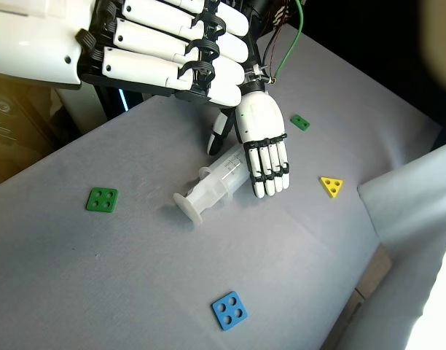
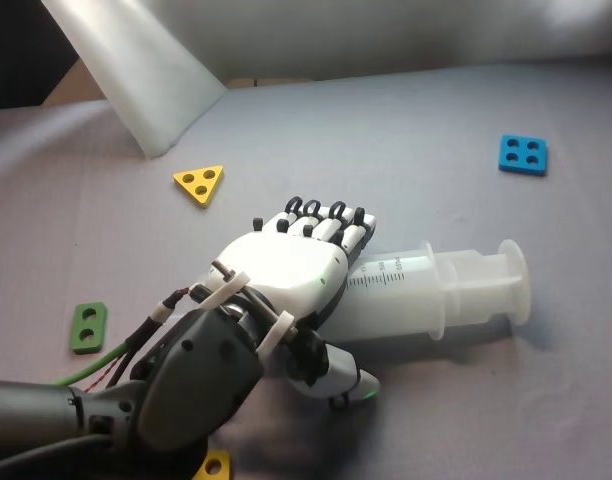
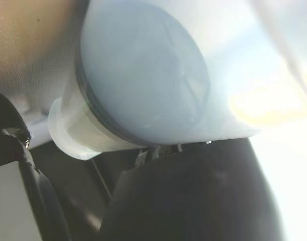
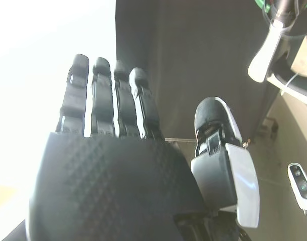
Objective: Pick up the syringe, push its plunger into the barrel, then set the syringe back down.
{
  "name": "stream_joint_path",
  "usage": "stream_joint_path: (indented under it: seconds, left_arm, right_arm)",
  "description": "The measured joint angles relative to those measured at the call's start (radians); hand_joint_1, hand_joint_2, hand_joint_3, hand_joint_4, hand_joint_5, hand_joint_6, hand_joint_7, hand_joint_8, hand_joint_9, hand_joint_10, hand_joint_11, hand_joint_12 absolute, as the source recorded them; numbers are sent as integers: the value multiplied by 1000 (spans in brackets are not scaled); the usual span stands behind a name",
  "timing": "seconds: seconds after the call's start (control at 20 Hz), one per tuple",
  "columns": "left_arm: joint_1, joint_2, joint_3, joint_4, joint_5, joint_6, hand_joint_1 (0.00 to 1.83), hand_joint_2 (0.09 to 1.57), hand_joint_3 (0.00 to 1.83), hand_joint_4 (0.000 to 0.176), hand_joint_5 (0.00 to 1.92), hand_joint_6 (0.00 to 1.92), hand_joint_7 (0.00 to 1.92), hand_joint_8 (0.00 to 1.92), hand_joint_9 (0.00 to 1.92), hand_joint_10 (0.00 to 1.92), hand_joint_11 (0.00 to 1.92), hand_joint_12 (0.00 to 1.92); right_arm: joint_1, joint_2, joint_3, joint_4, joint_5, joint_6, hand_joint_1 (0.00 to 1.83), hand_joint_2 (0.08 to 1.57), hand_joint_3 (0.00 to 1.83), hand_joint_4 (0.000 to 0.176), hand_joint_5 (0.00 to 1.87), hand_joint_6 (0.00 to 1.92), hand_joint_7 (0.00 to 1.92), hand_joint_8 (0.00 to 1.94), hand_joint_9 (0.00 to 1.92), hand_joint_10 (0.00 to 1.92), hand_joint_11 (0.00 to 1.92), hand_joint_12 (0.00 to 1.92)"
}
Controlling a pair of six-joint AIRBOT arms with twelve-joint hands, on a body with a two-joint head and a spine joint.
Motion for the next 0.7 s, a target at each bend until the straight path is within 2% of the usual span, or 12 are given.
stream_joint_path:
  seconds: [0.6,0.65,0.7]
  left_arm:
    - [2,-1,4,-2,1,-1,844,922,5,0,50,0,45,0,66,1,0,229]
    - [2,-1,4,-2,1,-1,943,1010,12,0,132,16,155,9,177,7,12,438]
    - [2,-1,4,-2,1,-1,943,1010,12,0,132,16,155,9,177,7,12,438]
  right_arm:
    - [6,0,0,-2,22,0,0,1341,0,0,164,3,166,4,142,7,0,314]
    - [6,0,0,-3,22,0,0,1346,2,0,173,4,175,5,152,9,0,330]
    - [6,0,0,-3,22,0,0,1346,2,0,173,4,175,5,152,9,0,330]
